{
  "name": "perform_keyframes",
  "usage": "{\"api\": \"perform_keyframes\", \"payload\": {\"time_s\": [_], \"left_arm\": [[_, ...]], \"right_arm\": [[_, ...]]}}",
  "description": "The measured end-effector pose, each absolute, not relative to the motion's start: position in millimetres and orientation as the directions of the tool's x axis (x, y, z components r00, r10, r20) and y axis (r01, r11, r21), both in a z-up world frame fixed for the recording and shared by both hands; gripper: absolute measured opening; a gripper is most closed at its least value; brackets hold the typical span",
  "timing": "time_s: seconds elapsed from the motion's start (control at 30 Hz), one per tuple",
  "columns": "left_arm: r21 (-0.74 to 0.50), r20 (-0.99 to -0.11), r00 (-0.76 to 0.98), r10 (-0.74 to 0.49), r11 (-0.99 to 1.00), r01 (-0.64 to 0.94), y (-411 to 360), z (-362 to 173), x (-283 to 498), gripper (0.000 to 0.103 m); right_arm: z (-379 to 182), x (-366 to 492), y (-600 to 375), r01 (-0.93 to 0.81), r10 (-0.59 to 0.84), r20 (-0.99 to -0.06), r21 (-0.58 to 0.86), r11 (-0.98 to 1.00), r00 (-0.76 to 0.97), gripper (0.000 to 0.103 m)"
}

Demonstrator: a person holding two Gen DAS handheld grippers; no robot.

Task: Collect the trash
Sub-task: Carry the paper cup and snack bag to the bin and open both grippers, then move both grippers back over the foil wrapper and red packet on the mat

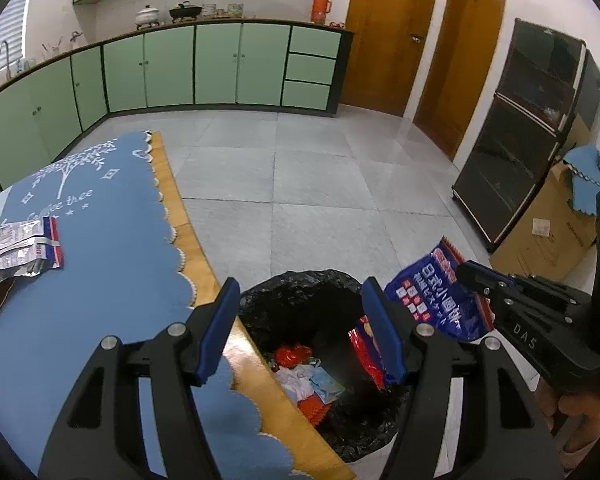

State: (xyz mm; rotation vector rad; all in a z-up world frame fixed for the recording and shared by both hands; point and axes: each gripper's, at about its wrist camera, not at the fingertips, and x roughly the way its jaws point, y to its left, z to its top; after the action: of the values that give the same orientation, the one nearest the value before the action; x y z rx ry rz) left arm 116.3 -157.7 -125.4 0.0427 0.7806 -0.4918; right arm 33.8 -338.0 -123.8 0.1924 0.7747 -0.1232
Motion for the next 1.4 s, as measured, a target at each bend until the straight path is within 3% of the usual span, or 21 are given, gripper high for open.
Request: {"api": "perform_keyframes", "payload": {"time_s": [0.13,0.33,0.73,1.4], "left_arm": [[-0.134,-0.668,0.634,-0.389,0.901,0.412,-145,-119,115,0.063],[-0.119,-0.649,0.674,-0.354,0.922,0.370,-127,-107,113,0.064],[-0.094,-0.586,0.768,-0.257,0.963,0.251,-72,-70,106,0.081],[-0.045,-0.560,0.828,0.016,0.998,-0.050,55,-58,115,0.082]], "right_arm": [[-114,34,-331,0.164,-0.042,-0.688,0.113,0.980,0.725,0.022],[-91,39,-322,0.148,-0.041,-0.660,0.108,0.983,0.751,0.036],[-37,50,-277,0.035,0.047,-0.596,0.125,0.992,0.801,0.075],[-22,105,-157,-0.209,0.245,-0.555,0.128,0.969,0.795,0.081]]}}
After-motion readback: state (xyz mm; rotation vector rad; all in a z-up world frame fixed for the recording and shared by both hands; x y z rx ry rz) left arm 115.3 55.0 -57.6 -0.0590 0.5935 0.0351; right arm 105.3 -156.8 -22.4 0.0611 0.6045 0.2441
